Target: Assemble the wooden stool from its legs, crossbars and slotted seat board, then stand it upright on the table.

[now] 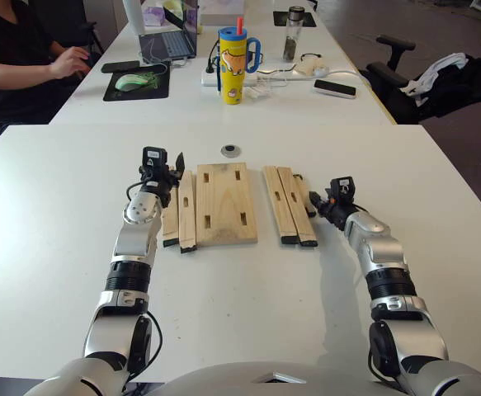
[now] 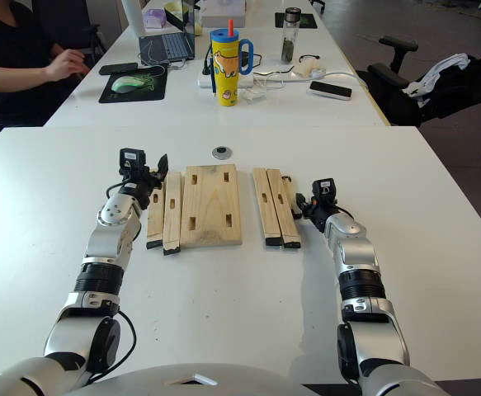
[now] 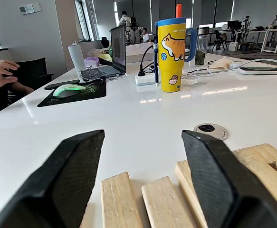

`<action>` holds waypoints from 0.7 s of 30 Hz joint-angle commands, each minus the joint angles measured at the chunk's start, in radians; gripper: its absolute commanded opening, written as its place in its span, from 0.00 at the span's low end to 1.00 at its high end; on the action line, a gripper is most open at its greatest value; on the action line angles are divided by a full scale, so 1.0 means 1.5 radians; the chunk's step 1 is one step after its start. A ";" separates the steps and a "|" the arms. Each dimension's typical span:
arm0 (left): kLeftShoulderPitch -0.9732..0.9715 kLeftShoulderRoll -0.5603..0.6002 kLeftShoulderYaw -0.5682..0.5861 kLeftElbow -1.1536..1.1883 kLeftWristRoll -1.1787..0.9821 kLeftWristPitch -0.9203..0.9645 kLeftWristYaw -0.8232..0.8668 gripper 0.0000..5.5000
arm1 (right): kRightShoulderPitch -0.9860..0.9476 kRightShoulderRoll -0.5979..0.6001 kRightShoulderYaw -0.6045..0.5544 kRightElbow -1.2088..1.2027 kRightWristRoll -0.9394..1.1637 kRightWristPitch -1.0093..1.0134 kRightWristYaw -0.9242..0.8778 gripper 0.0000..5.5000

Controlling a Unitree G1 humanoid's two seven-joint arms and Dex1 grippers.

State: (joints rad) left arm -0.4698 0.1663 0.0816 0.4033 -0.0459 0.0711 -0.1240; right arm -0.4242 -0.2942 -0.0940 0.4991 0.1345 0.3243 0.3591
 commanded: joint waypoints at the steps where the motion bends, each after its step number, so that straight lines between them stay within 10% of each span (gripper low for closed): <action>1: -0.006 0.000 0.005 0.002 -0.010 0.009 -0.005 0.55 | -0.012 -0.004 0.012 0.003 0.001 0.019 0.025 0.45; 21: -0.002 -0.001 0.006 0.012 -0.015 0.013 -0.007 0.55 | -0.003 -0.013 0.052 -0.014 -0.020 0.121 0.031 0.45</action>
State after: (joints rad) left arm -0.4695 0.1658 0.0903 0.4094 -0.0670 0.0822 -0.1319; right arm -0.4479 -0.3186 -0.0221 0.4670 0.1217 0.4637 0.4282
